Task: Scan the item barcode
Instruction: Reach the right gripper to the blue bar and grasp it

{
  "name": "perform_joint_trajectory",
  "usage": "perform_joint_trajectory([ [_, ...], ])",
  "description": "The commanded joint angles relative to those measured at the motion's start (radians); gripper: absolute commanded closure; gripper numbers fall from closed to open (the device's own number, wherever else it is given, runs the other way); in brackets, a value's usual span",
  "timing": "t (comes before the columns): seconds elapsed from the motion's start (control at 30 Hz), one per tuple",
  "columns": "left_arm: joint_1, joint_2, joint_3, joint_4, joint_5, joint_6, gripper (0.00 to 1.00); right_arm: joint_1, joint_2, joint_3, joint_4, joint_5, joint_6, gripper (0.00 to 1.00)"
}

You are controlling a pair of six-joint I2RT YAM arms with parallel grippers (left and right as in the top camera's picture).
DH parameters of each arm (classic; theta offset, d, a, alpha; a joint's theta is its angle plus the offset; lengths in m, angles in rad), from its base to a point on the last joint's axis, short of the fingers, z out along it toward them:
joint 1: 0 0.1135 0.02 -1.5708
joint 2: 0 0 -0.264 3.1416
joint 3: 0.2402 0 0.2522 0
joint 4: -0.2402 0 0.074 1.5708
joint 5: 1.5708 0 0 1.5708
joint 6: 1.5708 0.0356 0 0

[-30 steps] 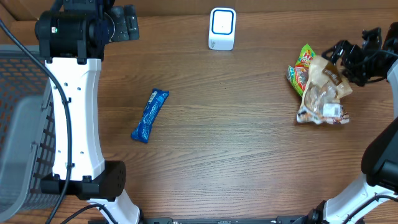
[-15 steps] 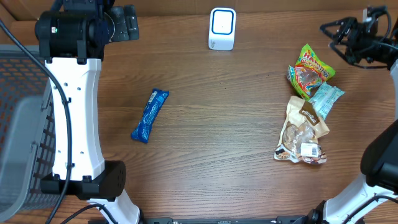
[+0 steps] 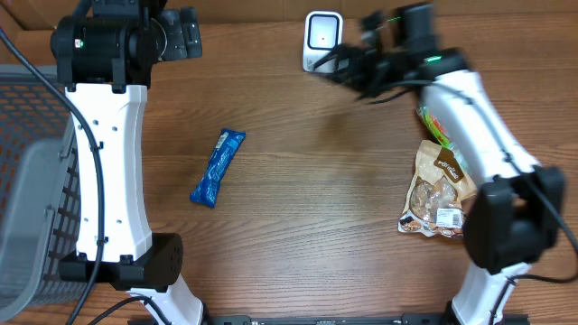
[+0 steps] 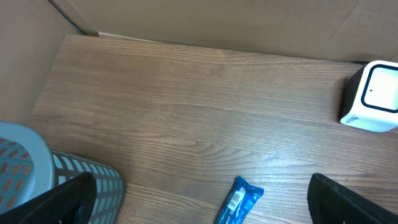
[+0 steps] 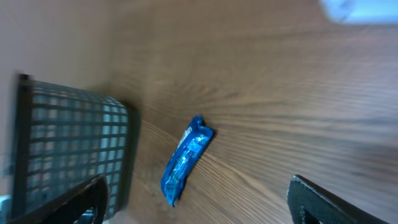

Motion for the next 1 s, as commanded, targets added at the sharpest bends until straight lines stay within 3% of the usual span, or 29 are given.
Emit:
perform_joint_trajectory([
  [0.0, -0.002, 0.003, 0.001, 0.003, -0.01, -0.006, 0.0, 0.119, 0.081, 0.023, 0.047, 0.232, 0.138, 0.11],
  [0.23, -0.002, 0.003, 0.001, 0.003, -0.01, -0.006, 0.0, 0.342, 0.216, 0.023, 0.19, 0.526, 0.182, 0.13],
  [0.57, -0.002, 0.003, 0.001, 0.003, -0.01, -0.006, 0.0, 0.481, 0.326, 0.023, 0.443, 0.557, 0.136, 0.2],
  [0.97, -0.002, 0.003, 0.001, 0.003, -0.01, -0.006, 0.0, 0.51, 0.37, 0.022, 0.291, 0.644, 0.137, 0.43],
])
